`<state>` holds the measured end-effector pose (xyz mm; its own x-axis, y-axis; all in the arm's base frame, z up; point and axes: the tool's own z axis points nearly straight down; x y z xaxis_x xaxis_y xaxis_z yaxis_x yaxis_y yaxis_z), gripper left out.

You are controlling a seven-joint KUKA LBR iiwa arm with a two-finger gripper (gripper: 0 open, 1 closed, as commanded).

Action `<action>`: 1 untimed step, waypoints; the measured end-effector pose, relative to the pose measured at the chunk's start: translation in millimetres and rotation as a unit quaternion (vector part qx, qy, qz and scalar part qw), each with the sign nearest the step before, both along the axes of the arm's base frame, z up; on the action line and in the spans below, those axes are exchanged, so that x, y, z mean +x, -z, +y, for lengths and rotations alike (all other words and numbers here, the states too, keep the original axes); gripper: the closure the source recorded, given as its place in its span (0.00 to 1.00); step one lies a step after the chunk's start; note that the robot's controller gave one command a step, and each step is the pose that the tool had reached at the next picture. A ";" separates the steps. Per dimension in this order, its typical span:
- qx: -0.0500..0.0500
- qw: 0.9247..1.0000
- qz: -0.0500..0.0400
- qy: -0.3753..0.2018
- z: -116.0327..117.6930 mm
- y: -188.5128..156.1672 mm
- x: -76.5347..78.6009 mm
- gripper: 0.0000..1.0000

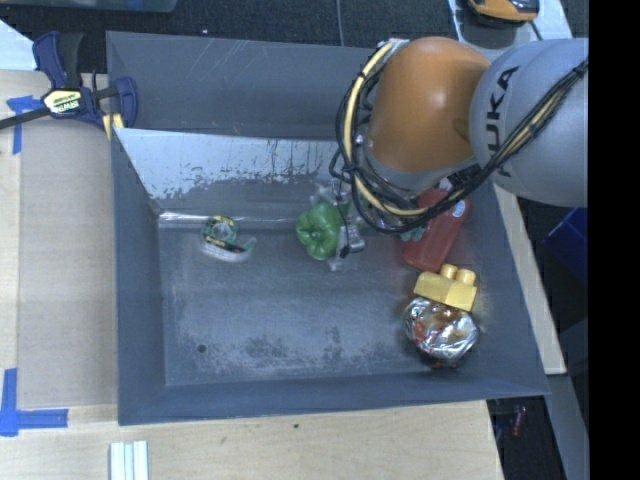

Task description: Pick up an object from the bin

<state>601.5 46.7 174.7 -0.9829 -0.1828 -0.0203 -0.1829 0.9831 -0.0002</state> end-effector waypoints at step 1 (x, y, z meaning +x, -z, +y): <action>0.000 1.000 -0.003 0.000 0.0 -13.2 1.2 1.00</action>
Offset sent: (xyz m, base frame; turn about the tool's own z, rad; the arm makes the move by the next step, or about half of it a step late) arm 0.0010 0.0001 0.0205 0.0001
